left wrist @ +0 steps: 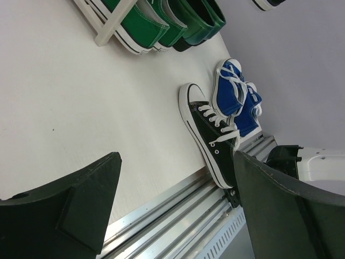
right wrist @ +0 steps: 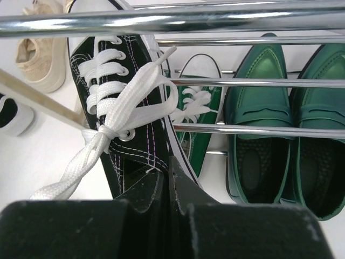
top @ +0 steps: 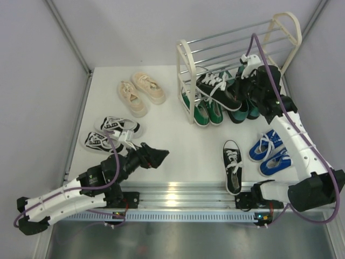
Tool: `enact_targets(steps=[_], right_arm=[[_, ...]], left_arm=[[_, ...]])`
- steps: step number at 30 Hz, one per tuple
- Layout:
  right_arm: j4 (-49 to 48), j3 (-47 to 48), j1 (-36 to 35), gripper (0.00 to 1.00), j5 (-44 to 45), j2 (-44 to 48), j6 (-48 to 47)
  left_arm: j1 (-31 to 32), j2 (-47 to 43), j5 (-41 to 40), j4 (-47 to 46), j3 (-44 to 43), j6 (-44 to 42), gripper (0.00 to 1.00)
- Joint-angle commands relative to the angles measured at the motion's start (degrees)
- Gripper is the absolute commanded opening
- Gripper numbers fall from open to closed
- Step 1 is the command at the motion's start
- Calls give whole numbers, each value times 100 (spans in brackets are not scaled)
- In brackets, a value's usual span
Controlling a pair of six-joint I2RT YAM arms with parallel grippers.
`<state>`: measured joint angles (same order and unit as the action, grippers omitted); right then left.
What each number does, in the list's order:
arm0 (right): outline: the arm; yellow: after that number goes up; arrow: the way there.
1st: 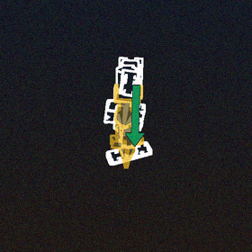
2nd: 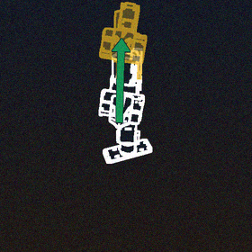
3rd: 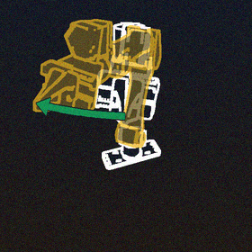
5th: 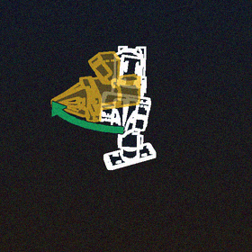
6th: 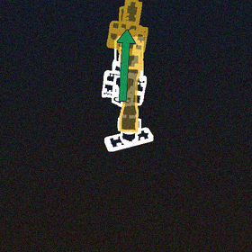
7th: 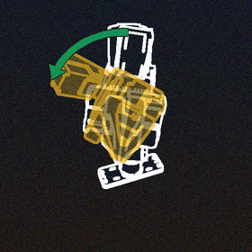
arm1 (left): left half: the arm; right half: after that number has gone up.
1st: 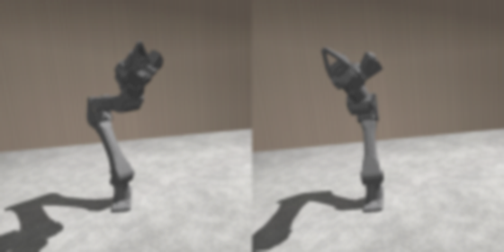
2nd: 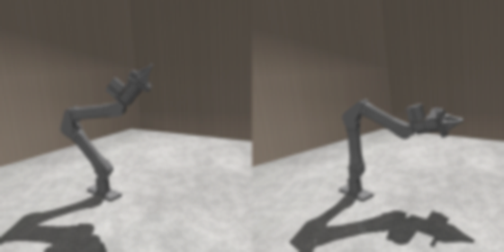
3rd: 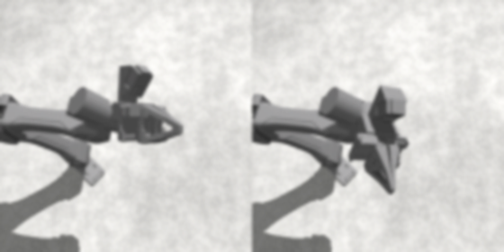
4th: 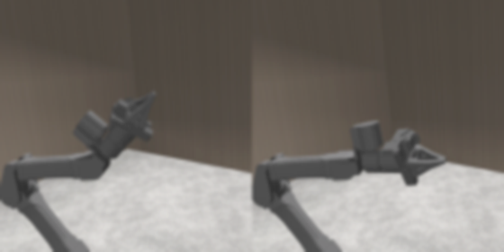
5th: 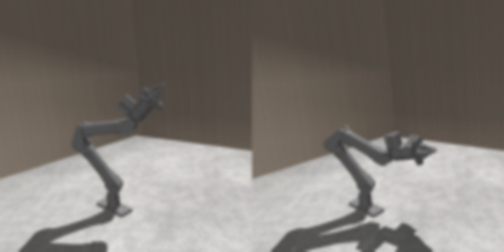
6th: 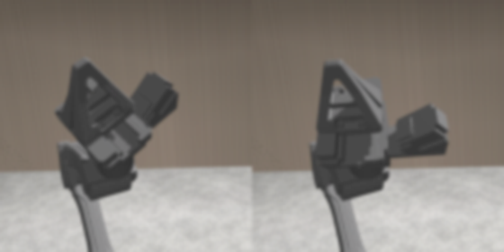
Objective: Place and organize the shoes onto the shoe shelf
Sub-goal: Place the shoe at the shoe shelf.
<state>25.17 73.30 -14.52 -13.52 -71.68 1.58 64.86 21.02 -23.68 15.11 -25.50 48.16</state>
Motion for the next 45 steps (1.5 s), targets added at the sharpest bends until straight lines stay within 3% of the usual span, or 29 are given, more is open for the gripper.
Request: enact_targets(steps=[1,8,15,32,45], right_arm=[[-1014,387,-121,0,489,-47,403],[-1646,220,-217,0,1078,-346,1264],[-2314,-17,-244,0,1097,-373,1661],[-2693,150,-648,0,1194,-1163,2144],[-2974,167,-736,0,1202,-1182,2522]], left_arm=[[-17,25,92,-245,-140,-140,91],[-17,385,188,-342,-350,-123,91],[-17,562,329,-351,-439,-96,91],[-17,465,417,-378,-316,18,91],[-17,456,496,-386,-316,70,91]])
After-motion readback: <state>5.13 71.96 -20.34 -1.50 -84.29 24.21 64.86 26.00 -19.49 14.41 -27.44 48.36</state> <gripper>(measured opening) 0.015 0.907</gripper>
